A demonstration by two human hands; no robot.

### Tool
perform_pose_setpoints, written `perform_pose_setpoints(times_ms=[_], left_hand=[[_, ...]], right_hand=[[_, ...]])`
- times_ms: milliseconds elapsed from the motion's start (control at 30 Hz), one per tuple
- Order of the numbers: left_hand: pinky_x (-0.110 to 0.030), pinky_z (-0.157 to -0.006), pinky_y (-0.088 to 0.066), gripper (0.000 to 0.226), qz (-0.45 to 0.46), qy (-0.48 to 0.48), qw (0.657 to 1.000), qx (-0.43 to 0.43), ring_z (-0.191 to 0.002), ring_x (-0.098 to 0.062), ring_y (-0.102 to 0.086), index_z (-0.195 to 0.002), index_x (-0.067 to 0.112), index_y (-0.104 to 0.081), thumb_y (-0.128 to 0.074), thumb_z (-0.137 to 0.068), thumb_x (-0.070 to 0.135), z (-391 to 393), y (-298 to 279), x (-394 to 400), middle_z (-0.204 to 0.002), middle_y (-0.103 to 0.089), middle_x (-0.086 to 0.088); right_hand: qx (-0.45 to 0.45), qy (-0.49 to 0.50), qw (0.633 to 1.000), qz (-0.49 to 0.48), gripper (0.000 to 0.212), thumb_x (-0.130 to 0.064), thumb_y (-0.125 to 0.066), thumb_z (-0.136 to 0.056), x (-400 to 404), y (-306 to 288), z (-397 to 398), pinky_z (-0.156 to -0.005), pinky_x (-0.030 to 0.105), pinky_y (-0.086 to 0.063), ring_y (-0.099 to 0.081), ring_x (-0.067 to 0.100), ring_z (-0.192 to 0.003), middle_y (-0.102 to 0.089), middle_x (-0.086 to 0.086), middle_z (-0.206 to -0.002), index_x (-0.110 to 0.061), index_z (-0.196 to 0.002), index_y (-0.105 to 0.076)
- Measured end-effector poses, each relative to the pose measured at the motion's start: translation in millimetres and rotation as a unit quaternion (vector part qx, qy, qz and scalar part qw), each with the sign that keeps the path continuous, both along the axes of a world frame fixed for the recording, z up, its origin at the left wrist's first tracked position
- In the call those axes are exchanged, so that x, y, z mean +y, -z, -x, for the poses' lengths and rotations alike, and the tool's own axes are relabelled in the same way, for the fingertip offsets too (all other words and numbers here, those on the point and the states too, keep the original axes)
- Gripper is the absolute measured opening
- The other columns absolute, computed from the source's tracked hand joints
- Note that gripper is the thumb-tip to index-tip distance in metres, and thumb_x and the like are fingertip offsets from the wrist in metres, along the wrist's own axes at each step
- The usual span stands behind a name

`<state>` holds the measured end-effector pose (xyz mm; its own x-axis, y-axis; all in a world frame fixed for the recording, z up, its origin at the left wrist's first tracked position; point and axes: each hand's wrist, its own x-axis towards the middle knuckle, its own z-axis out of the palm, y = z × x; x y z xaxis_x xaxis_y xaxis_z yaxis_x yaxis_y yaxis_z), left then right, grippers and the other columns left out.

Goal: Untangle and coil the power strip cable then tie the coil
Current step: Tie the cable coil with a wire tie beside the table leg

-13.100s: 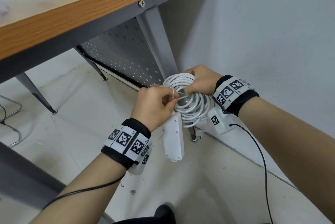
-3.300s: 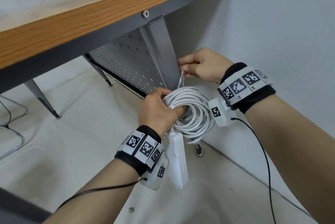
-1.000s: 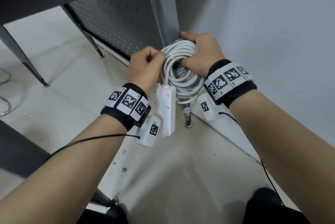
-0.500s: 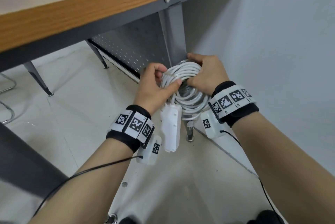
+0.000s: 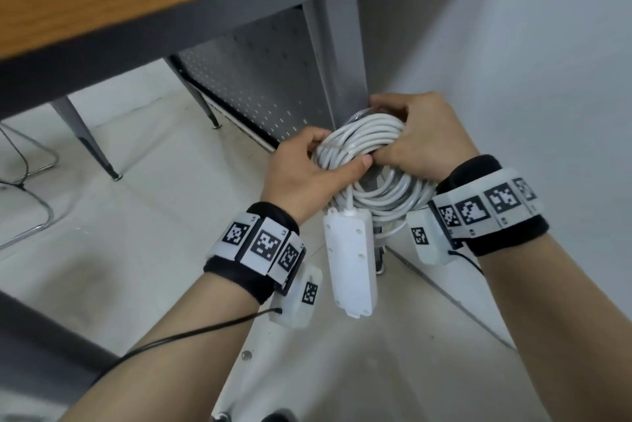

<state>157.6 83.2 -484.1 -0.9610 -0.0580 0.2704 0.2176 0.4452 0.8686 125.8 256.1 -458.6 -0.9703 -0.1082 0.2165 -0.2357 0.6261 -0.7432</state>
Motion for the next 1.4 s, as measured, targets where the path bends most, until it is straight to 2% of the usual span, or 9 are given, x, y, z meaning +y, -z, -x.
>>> perform_pose_setpoints(times_ms=[133,367,467,533,633,767,933,1133,1400], left_hand=[[-0.009,-0.064,-0.049,0.038,-0.021,-0.012,1.0,-0.005,-0.074,0.005,-0.067,-0.092,0.023,-0.067,-0.09,-0.064,0.031,0.4,-1.6,3.3,-0.083,-0.072,0.012],[-0.021,-0.076,-0.056,0.045,-0.051,-0.019,0.998,-0.014,-0.085,-0.006,-0.07,-0.095,0.022,-0.067,-0.09,-0.059,0.036,-2.7,0.7,2.4,-0.09,-0.074,0.007],[-0.024,-0.075,-0.057,0.047,-0.075,-0.021,0.997,-0.018,-0.085,-0.008,-0.071,-0.096,0.019,-0.067,-0.091,-0.059,0.033,-2.3,3.0,3.8,-0.091,-0.074,0.004],[-0.019,-0.069,-0.054,0.045,-0.084,-0.023,0.996,-0.018,-0.081,-0.006,-0.071,-0.094,0.018,-0.065,-0.091,-0.059,0.03,-1.9,3.8,6.4,-0.088,-0.074,0.004],[-0.017,-0.068,-0.053,0.047,-0.083,-0.025,0.996,-0.017,-0.079,-0.005,-0.071,-0.092,0.019,-0.064,-0.092,-0.056,0.032,-0.8,4.2,9.6,-0.087,-0.074,0.005],[-0.02,-0.072,-0.055,0.053,-0.079,-0.034,0.996,-0.014,-0.082,-0.007,-0.07,-0.096,0.018,-0.063,-0.091,-0.055,0.037,-0.3,5.2,12.7,-0.091,-0.073,0.002],[-0.012,-0.067,-0.05,0.05,-0.053,-0.049,0.997,0.006,-0.077,-0.001,-0.067,-0.091,0.023,-0.06,-0.091,-0.055,0.038,-1.0,8.1,21.1,-0.088,-0.07,0.005],[-0.009,-0.06,-0.048,0.044,-0.039,-0.046,0.998,0.02,-0.07,0.002,-0.067,-0.086,0.023,-0.061,-0.093,-0.058,0.034,0.9,6.9,24.4,-0.08,-0.071,0.008],[-0.014,-0.057,-0.05,0.043,-0.05,-0.056,0.997,0.009,-0.066,-0.003,-0.068,-0.082,0.023,-0.062,-0.093,-0.057,0.038,4.6,7.7,26.0,-0.073,-0.072,0.009]], right_hand=[[0.002,-0.011,1.0,0.009,0.074,-0.01,-0.082,-0.061,3.4,-1.6,0.8,-0.099,0.026,-0.05,-0.066,0.008,-0.105,-0.071,-0.006,-0.115,-0.021,-0.132,-0.062],[0.006,-0.064,0.998,-0.009,0.078,-0.018,-0.081,-0.068,11.6,0.4,-1.5,-0.101,0.025,-0.048,-0.064,0.008,-0.108,-0.068,-0.007,-0.119,-0.023,-0.141,-0.053],[-0.014,-0.118,0.992,0.034,0.082,-0.02,-0.082,-0.074,23.9,-2.3,-2.9,-0.107,0.021,-0.043,-0.059,0.0,-0.118,-0.063,-0.008,-0.13,-0.021,-0.147,-0.046],[-0.02,-0.149,0.983,0.105,0.072,-0.012,-0.077,-0.082,32.3,-2.8,-4.8,-0.108,0.02,-0.041,-0.056,0.0,-0.123,-0.06,-0.004,-0.135,-0.015,-0.147,-0.045],[0.004,-0.135,0.969,0.207,0.05,0.001,-0.067,-0.088,36.7,-3.0,-5.6,-0.104,0.024,-0.047,-0.064,0.006,-0.114,-0.067,0.002,-0.123,-0.009,-0.136,-0.056],[0.02,-0.117,0.948,0.296,0.033,0.003,-0.068,-0.087,33.6,-3.5,-6.7,-0.089,0.026,-0.057,-0.073,0.012,-0.098,-0.075,0.002,-0.102,-0.013,-0.116,-0.067],[0.076,-0.033,0.953,0.29,0.018,-0.002,-0.067,-0.089,32.5,-5.3,-4.2,-0.066,0.019,-0.054,-0.072,0.014,-0.07,-0.076,-0.002,-0.072,-0.017,-0.085,-0.075],[0.146,-0.023,0.952,0.269,0.018,-0.005,-0.066,-0.089,30.3,-12.2,-7.2,-0.067,0.023,-0.055,-0.069,0.015,-0.062,-0.073,-0.002,-0.069,-0.019,-0.082,-0.074],[0.171,-0.065,0.946,0.267,0.013,-0.005,-0.064,-0.09,23.5,-20.7,-18.5,-0.068,0.029,-0.057,-0.067,0.019,-0.062,-0.073,0.005,-0.071,-0.012,-0.085,-0.074]])
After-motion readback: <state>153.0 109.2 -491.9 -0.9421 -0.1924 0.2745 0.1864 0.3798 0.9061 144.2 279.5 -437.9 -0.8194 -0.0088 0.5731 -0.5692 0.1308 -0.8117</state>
